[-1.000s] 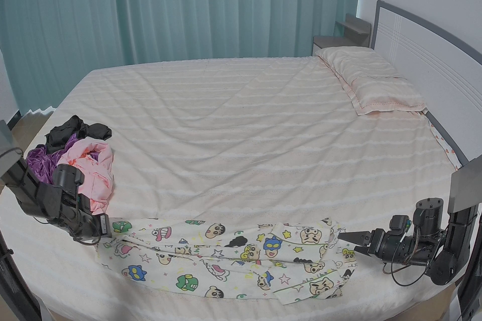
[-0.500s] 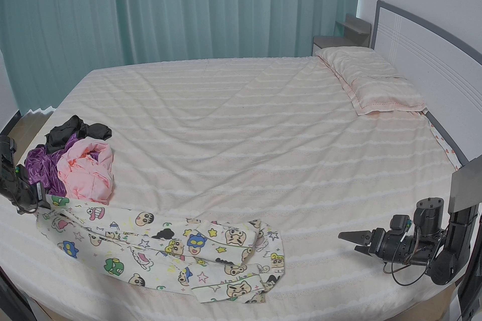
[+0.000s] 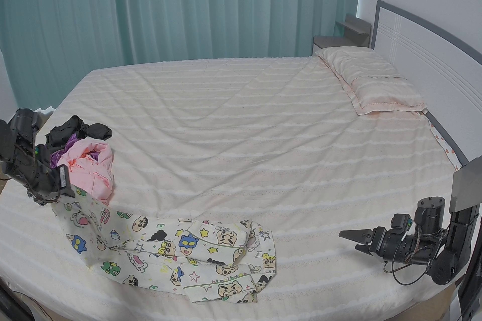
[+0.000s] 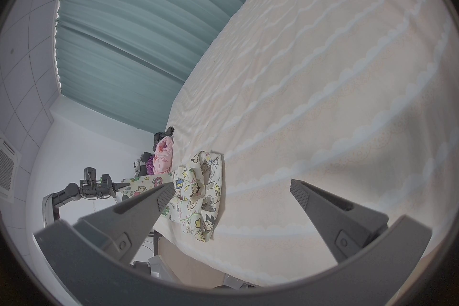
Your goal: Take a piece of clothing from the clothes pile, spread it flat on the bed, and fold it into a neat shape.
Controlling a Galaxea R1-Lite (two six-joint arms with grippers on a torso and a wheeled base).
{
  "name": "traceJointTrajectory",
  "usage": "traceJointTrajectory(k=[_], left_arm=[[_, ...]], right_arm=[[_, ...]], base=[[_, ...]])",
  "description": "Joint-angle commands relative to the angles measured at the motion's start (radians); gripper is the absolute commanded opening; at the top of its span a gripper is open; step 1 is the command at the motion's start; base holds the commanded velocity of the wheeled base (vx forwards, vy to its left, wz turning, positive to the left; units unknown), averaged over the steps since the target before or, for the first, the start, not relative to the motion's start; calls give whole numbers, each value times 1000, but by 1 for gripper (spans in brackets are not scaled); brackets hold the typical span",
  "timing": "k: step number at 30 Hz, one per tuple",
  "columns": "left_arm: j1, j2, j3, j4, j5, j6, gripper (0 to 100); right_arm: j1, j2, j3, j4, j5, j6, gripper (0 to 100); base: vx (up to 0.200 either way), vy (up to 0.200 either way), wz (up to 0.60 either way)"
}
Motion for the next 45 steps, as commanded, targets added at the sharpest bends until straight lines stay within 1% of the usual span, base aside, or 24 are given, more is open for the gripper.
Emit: traceJointTrajectory(k=[1,3,4,5,6,7,8,9,10,11,13,14,15,19,22,26,27,31,36,38,42,43,45], left_arm=[[-439,-30,20,-23,161,-276,0],[-529,8,16,-50,198,-333,0],[-536,11,15,-54,201,-338,0],[-609,56,13,-89,230,-388,0],[-648,82,13,-110,244,-411,0],[-663,92,13,-116,249,-422,0],[-709,129,10,-138,259,-444,0],[-712,134,10,-138,259,-445,0],[-758,181,-2,-156,261,-471,0],[-779,207,-16,-166,262,-493,0],[-810,247,-45,-181,259,-534,0],[-812,252,-46,-182,259,-537,0],[-832,290,-68,-193,259,-554,0],[-862,352,-91,-236,258,-569,0],[-881,379,-106,-276,259,-608,0],[-911,387,-111,-293,256,-629,0],[-919,387,-112,-294,258,-632,100],[-927,387,-118,-294,262,-658,100],[-925,382,-117,-290,262,-661,100],[-928,318,-66,-287,262,-697,100],[-930,235,-5,-288,262,-707,100],[-925,188,40,-291,261,-717,100],[-921,163,67,-296,259,-732,100]], right_arm=[[-1,-2,4,-12,0,4,100],[-1,-2,4,-12,0,4,100],[-1,-2,4,-12,0,4,100],[-1,-1,4,-12,0,2,100],[0,-1,4,-12,0,4,100],[0,-1,4,-12,0,4,100],[-1,-1,4,-12,0,4,100],[-1,-1,4,-12,0,4,100],[-1,-1,2,-12,0,4,100],[-1,-1,2,-12,0,4,100],[-1,1,2,-12,0,4,100],[-1,-1,2,-12,0,4,100],[-3,1,2,-12,0,4,100],[-6,2,2,-12,0,4,100],[-6,4,1,-12,0,4,100],[-6,7,1,-12,0,4,100],[-6,7,-1,-12,0,4,100],[-6,7,1,-12,0,4,100],[-6,7,1,-12,0,4,100],[-4,4,2,-12,0,4,100],[-3,1,4,-12,0,4,100],[0,-1,5,-12,0,4,100],[2,-1,5,-12,0,4,100]], base=[[0,0,0],[0,0,0],[0,0,0],[0,0,0],[0,0,0],[0,0,0],[0,0,0],[0,0,0],[0,0,0],[0,0,0],[0,0,0],[0,0,0],[0,0,0],[0,0,0],[0,0,0],[0,0,0],[0,0,0],[0,0,0],[0,0,0],[0,0,0],[0,0,0],[0,0,0],[0,0,0]])
